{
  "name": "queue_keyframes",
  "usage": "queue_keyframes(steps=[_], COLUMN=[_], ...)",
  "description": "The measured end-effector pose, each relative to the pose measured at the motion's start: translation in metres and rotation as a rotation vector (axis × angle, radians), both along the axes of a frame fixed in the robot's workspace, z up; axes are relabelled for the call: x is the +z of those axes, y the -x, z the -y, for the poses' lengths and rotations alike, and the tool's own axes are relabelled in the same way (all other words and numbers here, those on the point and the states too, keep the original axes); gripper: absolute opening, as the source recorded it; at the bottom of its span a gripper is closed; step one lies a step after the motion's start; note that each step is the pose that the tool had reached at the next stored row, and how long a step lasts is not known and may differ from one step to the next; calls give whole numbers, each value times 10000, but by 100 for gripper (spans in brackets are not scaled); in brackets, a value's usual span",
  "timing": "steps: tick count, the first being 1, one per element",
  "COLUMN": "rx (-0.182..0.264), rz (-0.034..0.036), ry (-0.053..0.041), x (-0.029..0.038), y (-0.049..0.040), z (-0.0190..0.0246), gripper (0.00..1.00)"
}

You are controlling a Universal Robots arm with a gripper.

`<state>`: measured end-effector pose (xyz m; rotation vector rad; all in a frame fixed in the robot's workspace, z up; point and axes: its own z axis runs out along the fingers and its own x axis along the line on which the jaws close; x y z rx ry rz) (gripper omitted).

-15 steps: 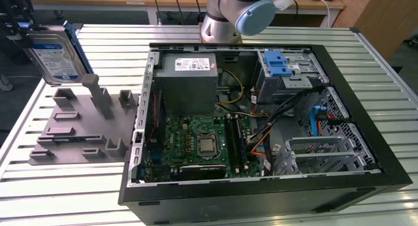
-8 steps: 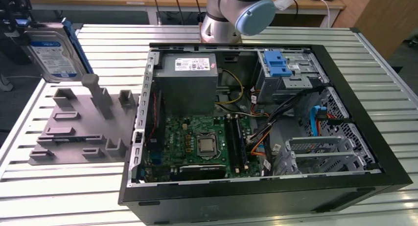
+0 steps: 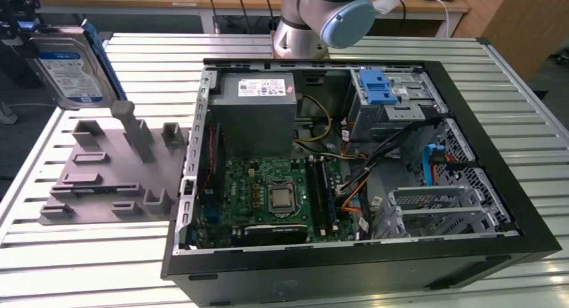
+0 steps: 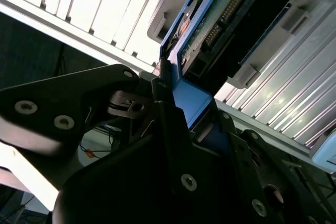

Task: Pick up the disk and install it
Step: 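Pick up the disk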

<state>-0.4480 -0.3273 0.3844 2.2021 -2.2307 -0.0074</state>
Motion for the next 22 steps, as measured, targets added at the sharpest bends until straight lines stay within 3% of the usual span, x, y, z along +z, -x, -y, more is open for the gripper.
queue_keyframes(steps=[22], rx=[1], rz=[1], ry=[-1], x=[213], y=[0], z=[0], gripper=[36])
